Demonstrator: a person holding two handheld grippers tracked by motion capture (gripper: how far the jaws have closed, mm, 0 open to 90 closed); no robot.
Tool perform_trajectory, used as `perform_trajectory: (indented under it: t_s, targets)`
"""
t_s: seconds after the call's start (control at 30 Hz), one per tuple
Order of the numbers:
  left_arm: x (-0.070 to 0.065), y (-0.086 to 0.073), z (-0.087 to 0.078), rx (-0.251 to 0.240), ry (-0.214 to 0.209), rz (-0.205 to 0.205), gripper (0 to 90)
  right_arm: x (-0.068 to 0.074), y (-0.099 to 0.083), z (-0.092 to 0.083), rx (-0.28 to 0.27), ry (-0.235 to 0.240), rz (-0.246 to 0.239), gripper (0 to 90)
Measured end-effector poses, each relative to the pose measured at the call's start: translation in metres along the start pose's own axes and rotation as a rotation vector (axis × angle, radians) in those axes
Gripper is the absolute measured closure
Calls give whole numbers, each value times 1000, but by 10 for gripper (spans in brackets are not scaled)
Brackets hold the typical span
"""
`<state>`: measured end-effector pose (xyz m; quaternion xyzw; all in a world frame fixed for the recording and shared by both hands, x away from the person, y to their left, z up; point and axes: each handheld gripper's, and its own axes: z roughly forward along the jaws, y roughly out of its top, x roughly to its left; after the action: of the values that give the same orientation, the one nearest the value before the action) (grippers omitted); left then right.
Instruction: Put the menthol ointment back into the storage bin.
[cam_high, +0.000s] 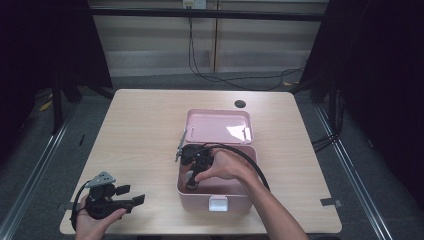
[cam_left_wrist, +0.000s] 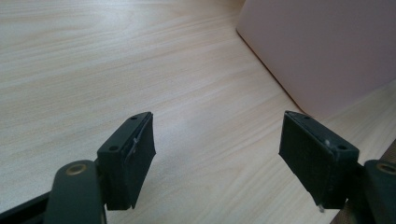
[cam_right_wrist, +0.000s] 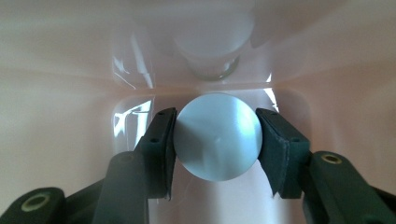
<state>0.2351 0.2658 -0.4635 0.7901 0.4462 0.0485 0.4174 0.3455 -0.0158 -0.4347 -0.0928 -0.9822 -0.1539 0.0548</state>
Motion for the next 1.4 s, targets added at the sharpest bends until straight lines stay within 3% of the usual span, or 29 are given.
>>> perform_trajectory:
  t_s: [0.4, 0.43, 0.53, 1.1, 1.4]
  targets:
    - [0, 0, 0, -1, 0, 1, 264, -2, 0, -6, -19, -2, 12, 339]
    - [0, 0, 0, 1, -2, 0, 265, 0, 0, -8, -14, 0, 37, 308]
    - [0, 0, 0, 0, 0, 0, 265, -1, -1, -11, -20, -1, 22, 289]
    - [0, -1, -1, -1, 3, -7, 264, 2, -12, -34, -88, -7, 80, 262]
    - [1, -2, -2, -2, 4, -10, 265, 5, -30, -55, -127, -67, 120, 264]
